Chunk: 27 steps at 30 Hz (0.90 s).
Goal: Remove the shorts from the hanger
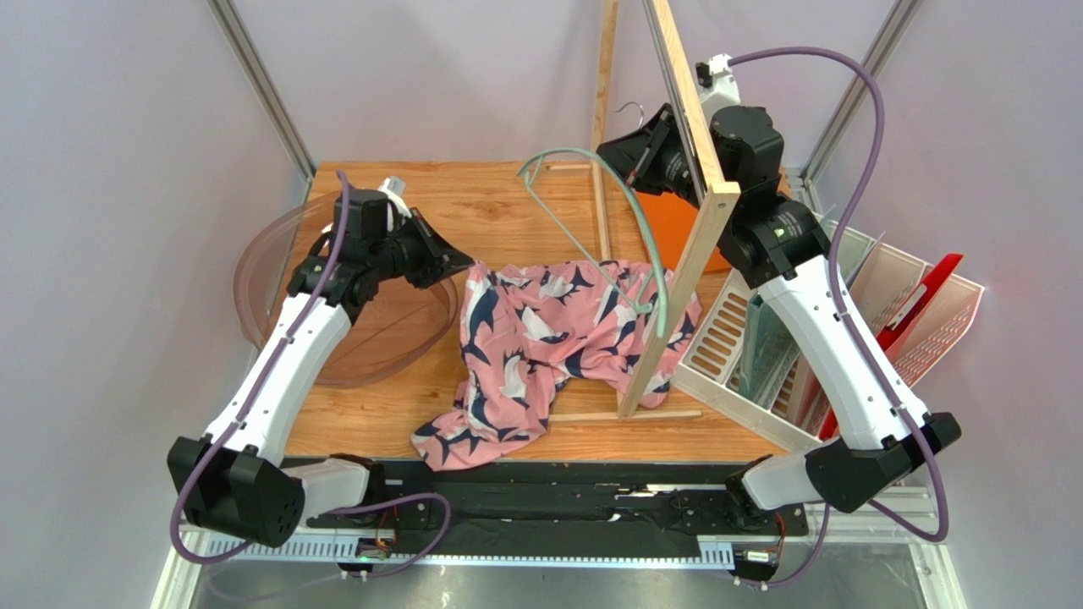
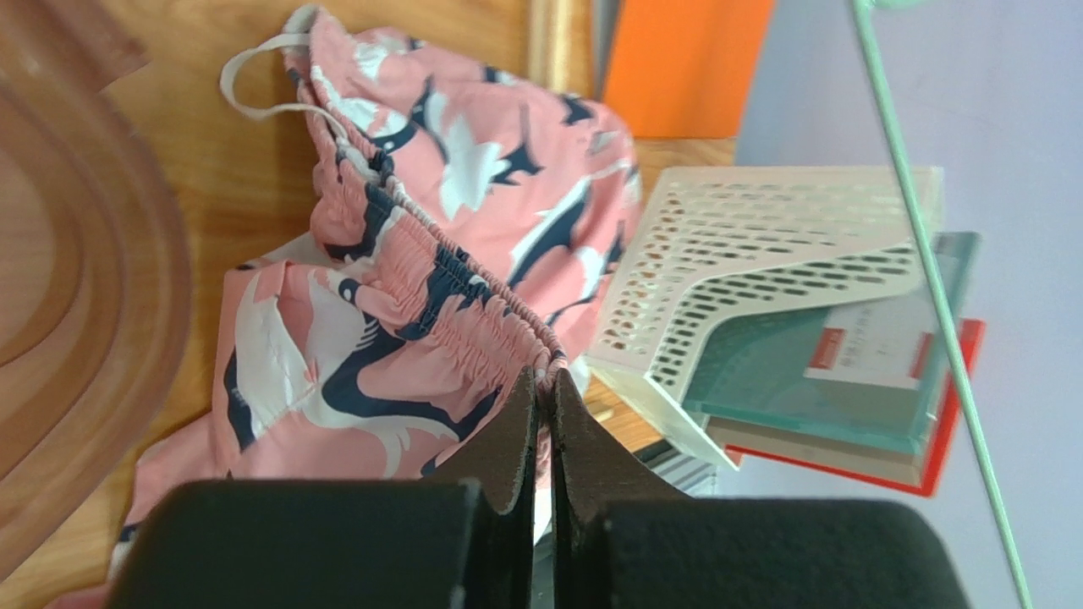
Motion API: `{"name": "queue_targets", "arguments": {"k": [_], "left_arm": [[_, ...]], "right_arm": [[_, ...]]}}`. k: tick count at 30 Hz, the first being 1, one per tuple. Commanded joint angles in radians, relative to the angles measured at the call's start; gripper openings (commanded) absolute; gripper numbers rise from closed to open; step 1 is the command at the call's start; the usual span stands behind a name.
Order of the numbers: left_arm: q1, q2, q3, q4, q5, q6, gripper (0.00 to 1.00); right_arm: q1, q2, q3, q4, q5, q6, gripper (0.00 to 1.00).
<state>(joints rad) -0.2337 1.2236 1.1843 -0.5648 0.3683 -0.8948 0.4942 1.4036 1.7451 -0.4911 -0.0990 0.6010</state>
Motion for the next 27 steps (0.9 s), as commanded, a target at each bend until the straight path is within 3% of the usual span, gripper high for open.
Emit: {"name": "queue_targets", "arguments": {"k": [1, 11, 18, 24, 27], "left_arm": [[0.005, -0.078, 0.139, 0.109, 0.063, 0.025, 0.00], [0.088, -0.044, 0.598, -0.078, -0.088, 0.108, 0.00], [0.158, -0.001, 0.888, 0.035, -0.075, 0.216, 0.00], [0.158, 0.143, 1.332, 0.098, -0.109, 0.361, 0.00], [0.160, 0.152, 1.376, 0.146, -0.149, 0.401, 0.00]], "right_arm": [[-0.009, 0.008, 0.097, -0.063, 0.212, -0.075, 0.00], [-0.013, 0.135, 0.172, -0.275, 0.531, -0.101, 0.00], [-0.013, 0.149, 0.176, -0.300, 0.556, -0.090, 0.00], [-0.014, 0.146, 0.136, -0.325, 0.539, -0.053, 0.00], [-0.016, 0.144, 0.137, -0.334, 0.535, -0.053, 0.00]]}}
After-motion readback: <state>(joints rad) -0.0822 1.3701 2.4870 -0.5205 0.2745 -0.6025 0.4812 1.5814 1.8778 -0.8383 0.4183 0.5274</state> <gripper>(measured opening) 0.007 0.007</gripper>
